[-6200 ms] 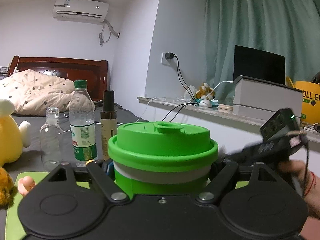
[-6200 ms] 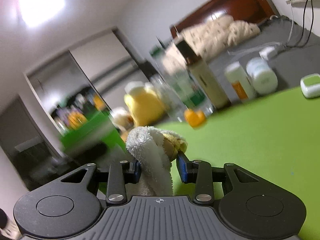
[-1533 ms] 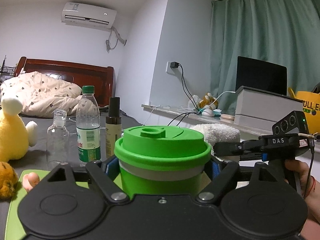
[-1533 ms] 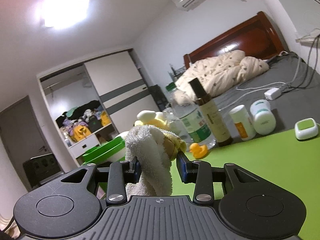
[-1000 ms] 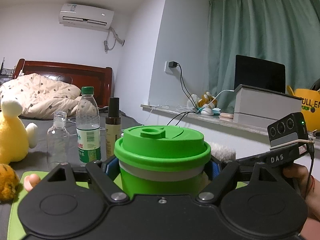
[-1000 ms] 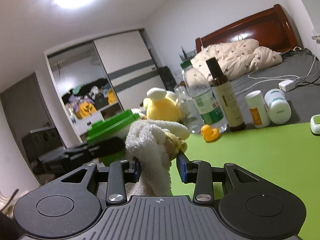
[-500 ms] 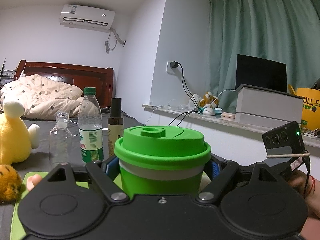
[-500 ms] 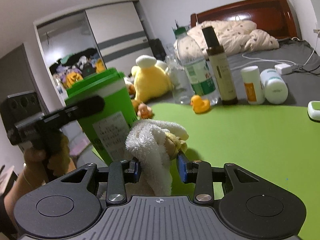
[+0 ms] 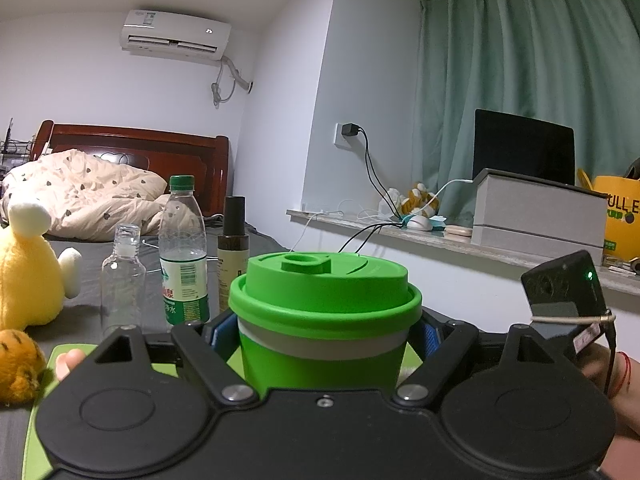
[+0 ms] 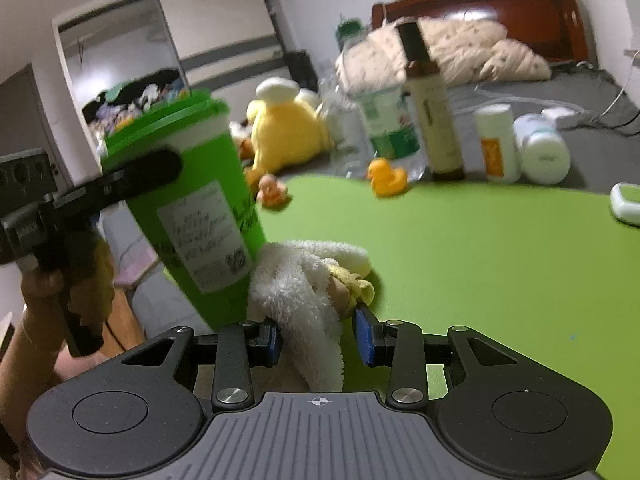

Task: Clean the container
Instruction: 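Wipe the towel along the cup's side wall while the left gripper holds the cup, then rub the towel up and down the cup body while the left gripper holds it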

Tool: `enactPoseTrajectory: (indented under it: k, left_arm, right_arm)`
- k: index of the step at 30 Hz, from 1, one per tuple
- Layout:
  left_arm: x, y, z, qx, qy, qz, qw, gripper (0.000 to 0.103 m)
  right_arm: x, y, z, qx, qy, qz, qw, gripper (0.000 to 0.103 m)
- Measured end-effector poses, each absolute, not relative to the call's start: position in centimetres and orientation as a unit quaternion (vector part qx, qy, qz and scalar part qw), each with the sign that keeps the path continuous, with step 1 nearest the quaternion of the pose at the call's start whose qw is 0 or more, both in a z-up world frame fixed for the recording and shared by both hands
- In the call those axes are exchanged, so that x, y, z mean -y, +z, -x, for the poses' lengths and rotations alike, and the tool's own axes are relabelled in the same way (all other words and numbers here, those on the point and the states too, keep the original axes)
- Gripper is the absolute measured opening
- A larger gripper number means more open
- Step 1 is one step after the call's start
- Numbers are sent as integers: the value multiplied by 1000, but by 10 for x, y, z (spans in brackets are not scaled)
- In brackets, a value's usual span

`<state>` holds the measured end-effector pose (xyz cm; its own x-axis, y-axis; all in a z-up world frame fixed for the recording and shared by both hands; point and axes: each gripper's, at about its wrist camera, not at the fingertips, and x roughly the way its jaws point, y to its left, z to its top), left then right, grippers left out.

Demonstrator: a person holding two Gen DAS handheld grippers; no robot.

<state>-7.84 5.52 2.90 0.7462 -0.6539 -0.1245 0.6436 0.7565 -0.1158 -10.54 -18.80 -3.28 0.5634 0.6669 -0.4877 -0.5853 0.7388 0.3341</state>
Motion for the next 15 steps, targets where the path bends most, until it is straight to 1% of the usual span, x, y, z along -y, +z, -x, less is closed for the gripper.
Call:
enactPoseTrajectory:
  k: [15]
  left_arm:
    - [-55,30,78,-76,-348,31,934,82]
  right_arm:
    - [228,-12,111,-162,366,-132,907,37]
